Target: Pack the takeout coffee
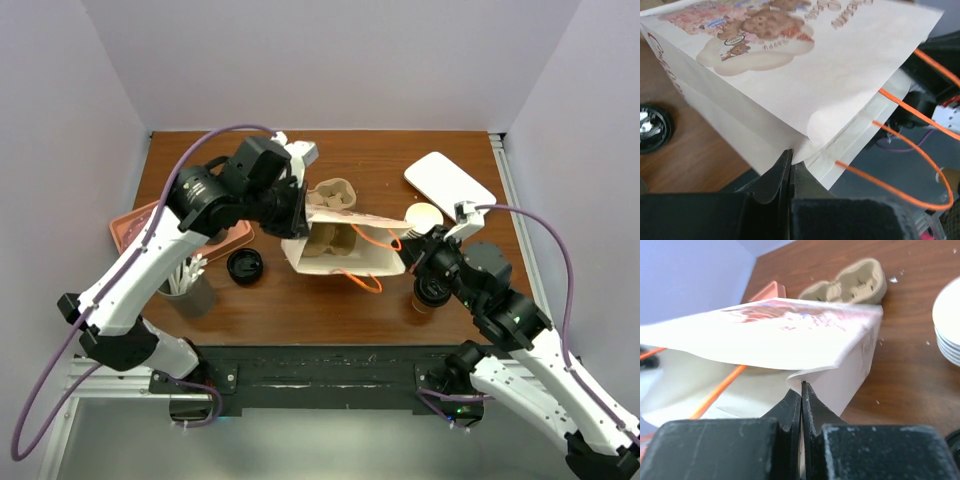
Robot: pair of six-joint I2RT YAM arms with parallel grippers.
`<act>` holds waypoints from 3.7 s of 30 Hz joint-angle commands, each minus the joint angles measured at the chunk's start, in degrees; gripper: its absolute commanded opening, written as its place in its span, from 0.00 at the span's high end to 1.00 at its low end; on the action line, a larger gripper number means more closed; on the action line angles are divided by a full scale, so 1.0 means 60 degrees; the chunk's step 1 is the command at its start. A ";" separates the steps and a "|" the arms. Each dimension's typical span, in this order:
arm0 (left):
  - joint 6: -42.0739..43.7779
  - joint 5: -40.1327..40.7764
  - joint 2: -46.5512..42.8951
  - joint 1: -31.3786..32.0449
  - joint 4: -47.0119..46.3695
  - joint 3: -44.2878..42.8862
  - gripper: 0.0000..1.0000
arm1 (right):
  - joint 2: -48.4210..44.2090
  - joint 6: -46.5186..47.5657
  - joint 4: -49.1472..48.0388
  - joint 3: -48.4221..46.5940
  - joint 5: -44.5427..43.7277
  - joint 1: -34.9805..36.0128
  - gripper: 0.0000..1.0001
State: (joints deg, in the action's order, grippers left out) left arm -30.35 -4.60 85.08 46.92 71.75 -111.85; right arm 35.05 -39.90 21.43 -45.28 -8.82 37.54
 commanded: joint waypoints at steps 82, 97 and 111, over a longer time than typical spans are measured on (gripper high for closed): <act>-0.0608 0.0376 -0.1346 -0.0466 -0.0789 0.1588 0.53 | 0.1514 0.0834 0.3081 -0.2329 -0.0099 -0.0016 1.00; -0.0465 0.1324 -0.1085 -0.0466 -0.2245 0.2544 0.37 | 0.0165 0.1010 0.2360 -0.0935 0.0269 -0.0031 1.00; 0.0456 0.1177 -0.0220 -0.0466 -0.2217 0.2047 0.96 | -0.0509 0.1756 0.0493 -0.0029 0.0665 -0.0031 1.00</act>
State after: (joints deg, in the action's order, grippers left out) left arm -31.81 2.20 82.06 44.25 60.90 -95.33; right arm 32.97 -33.50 35.24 -48.51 -6.90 37.47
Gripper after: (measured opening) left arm 0.229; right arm 0.007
